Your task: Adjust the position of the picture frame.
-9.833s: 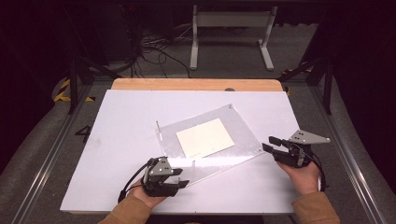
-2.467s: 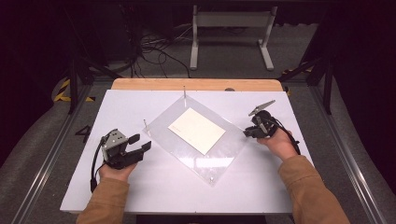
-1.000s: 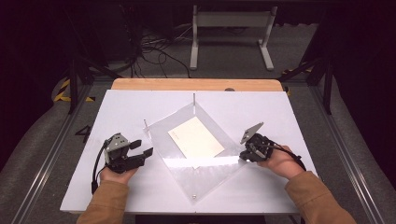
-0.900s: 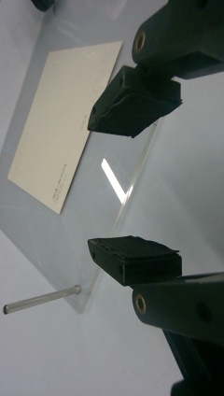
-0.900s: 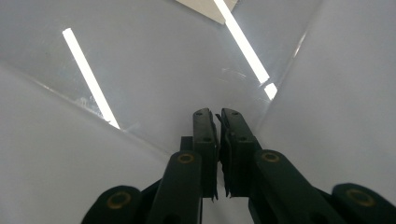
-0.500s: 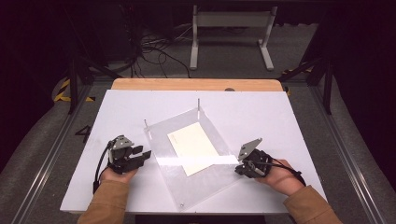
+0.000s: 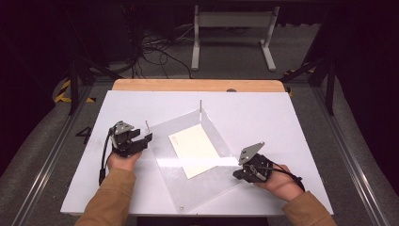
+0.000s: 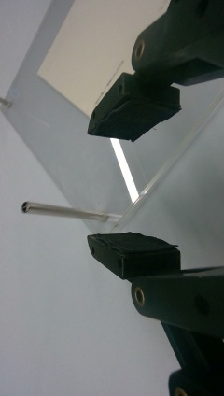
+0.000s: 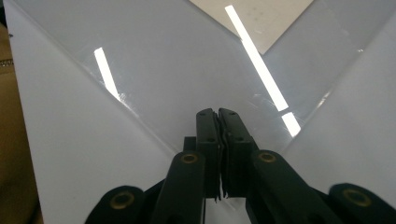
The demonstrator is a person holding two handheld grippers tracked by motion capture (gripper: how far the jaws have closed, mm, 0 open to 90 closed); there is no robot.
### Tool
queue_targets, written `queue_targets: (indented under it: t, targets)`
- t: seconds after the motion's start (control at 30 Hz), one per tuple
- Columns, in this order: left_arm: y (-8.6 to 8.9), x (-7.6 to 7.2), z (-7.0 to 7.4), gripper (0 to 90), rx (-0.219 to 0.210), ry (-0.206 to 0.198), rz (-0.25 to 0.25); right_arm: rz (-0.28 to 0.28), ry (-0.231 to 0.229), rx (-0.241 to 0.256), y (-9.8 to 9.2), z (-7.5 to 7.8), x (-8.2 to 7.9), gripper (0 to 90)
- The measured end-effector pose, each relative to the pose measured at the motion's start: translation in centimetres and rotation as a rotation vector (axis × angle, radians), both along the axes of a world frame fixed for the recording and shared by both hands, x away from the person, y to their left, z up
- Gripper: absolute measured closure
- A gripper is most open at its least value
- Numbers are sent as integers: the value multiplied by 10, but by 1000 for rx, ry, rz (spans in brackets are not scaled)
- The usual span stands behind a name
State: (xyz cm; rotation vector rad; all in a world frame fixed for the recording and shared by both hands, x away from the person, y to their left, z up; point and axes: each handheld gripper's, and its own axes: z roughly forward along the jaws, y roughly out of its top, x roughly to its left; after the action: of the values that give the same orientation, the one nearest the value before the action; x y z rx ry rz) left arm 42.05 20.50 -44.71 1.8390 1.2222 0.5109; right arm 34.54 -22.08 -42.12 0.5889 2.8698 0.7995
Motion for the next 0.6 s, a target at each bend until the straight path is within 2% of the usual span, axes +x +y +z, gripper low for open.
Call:
queue_targets:
  t: [0.13,0.23,0.33,0.47,0.53,0.6]
  targets:
    - [-4,10,1,425,22,-17,14,-41,-17,42,-7,4,-1,816]
    - [-5,18,0,470,29,-23,32,-69,-23,83,-14,5,-2,797]
    - [-6,25,1,560,40,-26,26,-82,-23,111,-18,6,-2,783]
    - [-9,29,3,830,50,-44,12,-101,-27,144,-24,8,-3,774]
    - [-12,28,4,844,80,-56,17,-107,-25,156,-27,9,-3,774]
    - [-13,28,4,848,76,-63,25,-114,-28,164,-31,10,-4,774]
